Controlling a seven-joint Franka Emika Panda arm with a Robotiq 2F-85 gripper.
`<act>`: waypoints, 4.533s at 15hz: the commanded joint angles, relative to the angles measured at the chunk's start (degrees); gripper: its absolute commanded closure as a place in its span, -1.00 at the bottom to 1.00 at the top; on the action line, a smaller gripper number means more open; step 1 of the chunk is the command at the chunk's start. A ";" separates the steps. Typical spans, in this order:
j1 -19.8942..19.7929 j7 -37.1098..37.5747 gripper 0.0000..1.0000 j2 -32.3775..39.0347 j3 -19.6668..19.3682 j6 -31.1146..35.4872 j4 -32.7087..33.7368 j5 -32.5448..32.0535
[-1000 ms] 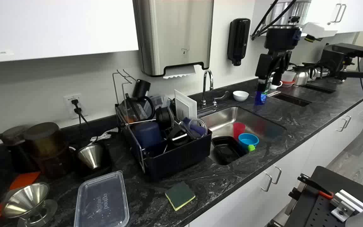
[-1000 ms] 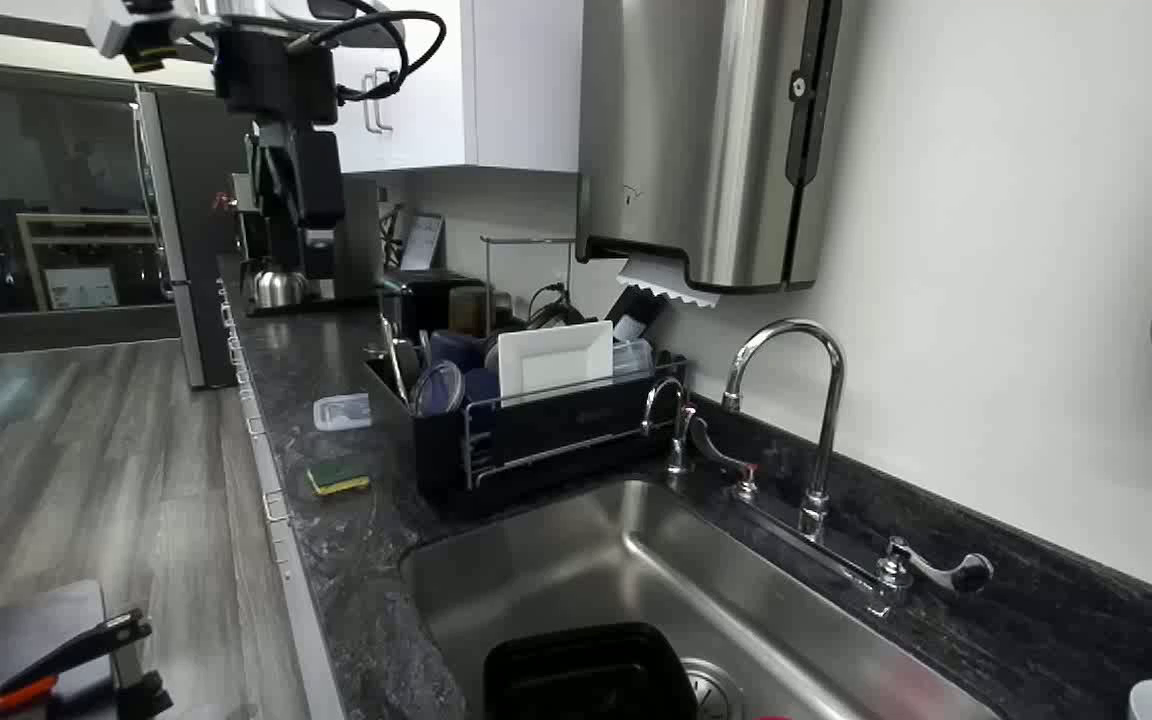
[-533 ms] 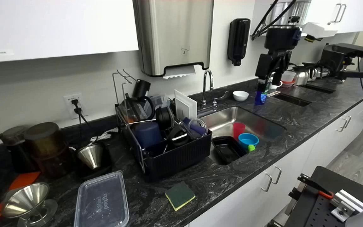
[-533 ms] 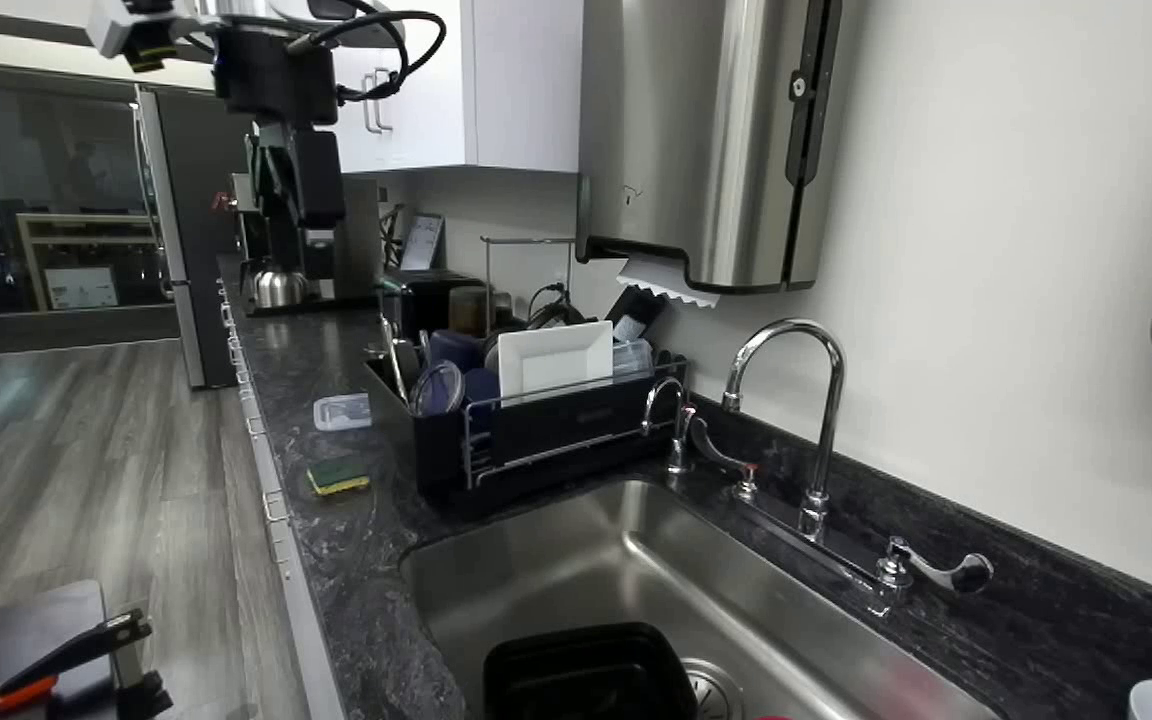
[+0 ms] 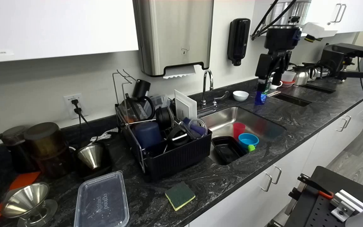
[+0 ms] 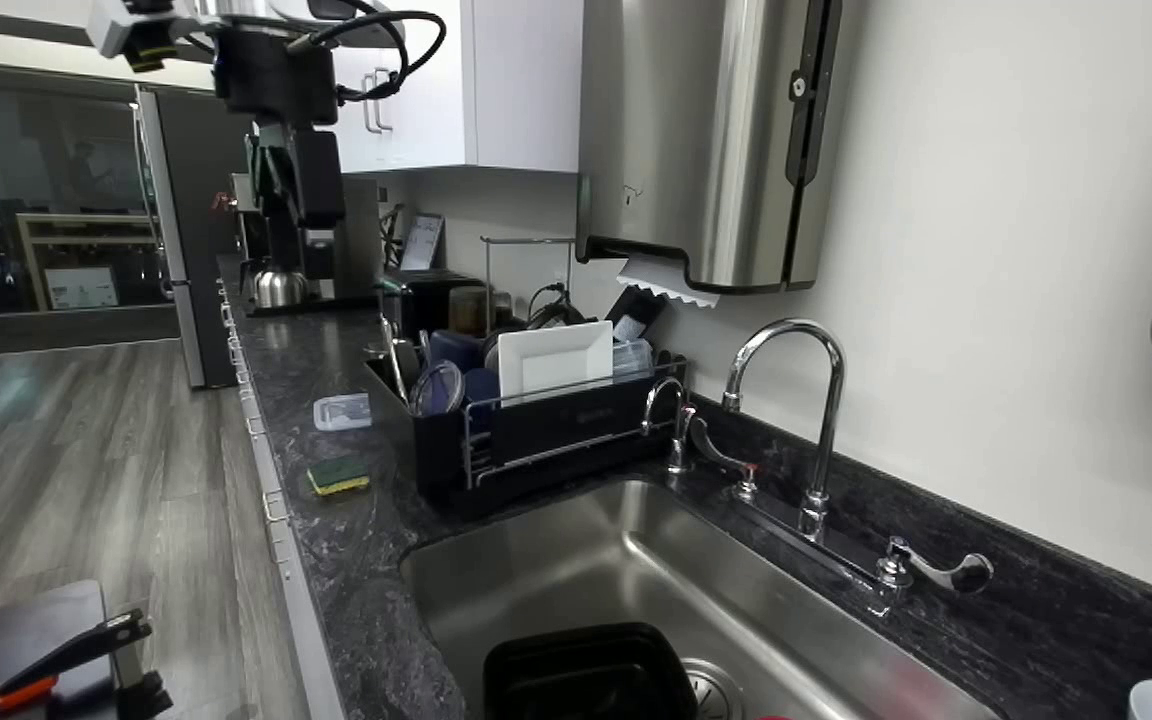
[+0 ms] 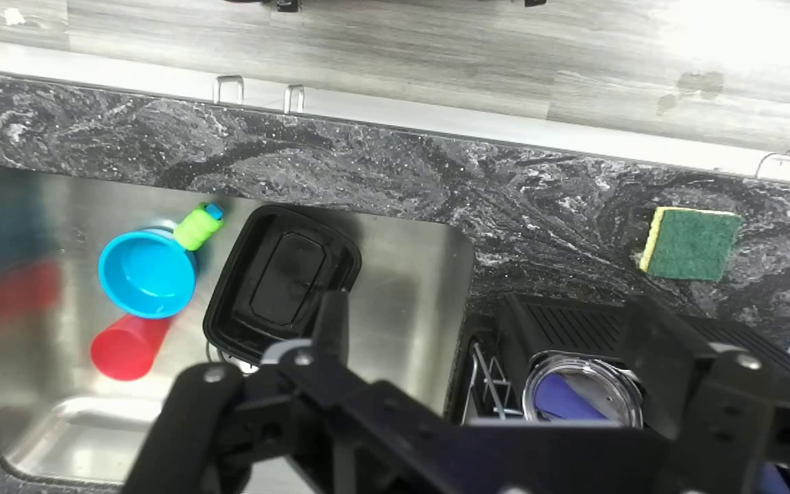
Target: Pick up the butter knife from the dish drainer and put it inside the sink
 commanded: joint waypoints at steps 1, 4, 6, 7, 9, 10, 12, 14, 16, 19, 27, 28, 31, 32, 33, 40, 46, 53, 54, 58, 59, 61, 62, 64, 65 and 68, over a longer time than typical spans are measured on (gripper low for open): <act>-0.04 -0.03 -1.00 0.03 0.03 -0.14 0.12 0.01; -0.04 -0.03 -1.00 0.03 0.02 -0.14 0.12 0.01; 0.17 -0.21 -1.00 -0.21 -0.10 -0.06 -0.06 0.44; 0.64 -0.97 -1.00 -0.52 -0.34 0.49 -0.41 1.08; 1.69 -3.06 -1.00 -0.71 -0.77 0.85 -0.73 2.21; 2.24 -4.09 -1.00 -0.77 -0.88 1.04 -0.88 2.75; 3.49 -6.23 -1.00 -0.77 -1.04 1.69 -1.25 3.56; 4.79 -8.96 -1.00 -0.67 -1.51 2.96 -1.88 4.74; 6.10 -12.33 -1.00 -0.73 -2.21 5.16 -2.98 6.24; 8.93 -20.53 -1.00 -0.41 -4.11 10.33 -5.48 9.03; 15.07 -45.51 -1.00 1.94 -11.30 13.16 -8.43 16.20; 14.92 -47.12 -1.00 2.25 -11.44 13.17 -8.40 16.98; 12.86 -44.68 -1.00 2.08 -9.54 11.93 -8.10 16.44; 12.85 -44.63 -1.00 2.01 -9.45 11.93 -8.09 16.42; 12.86 -44.61 -1.00 1.92 -9.39 11.92 -8.09 16.41; 14.42 -47.92 -1.00 2.04 -10.45 12.36 -8.39 18.27; 17.14 -59.38 -1.00 2.13 -10.74 16.95 -10.19 25.40; 21.25 -78.72 -1.00 5.83 -11.64 23.86 -11.88 37.18; 21.39 -81.39 -1.00 6.97 -11.39 23.88 -11.47 38.93; 20.32 -91.09 -1.00 10.76 -9.64 24.31 -9.66 44.82; 20.02 -93.35 -1.00 11.79 -9.31 24.40 -8.82 46.10; 19.30 -97.45 -1.00 13.61 -8.63 24.45 -6.97 48.43; 18.90 -99.38 -1.00 14.49 -8.35 24.18 -5.99 49.43; 18.05 -103.27 -1.00 16.93 -7.74 24.00 -3.81 51.33; 17.57 -105.13 -1.00 18.35 -7.33 24.03 -2.77 52.23; 15.75 -109.51 -1.00 22.37 -5.83 23.87 -0.29 54.43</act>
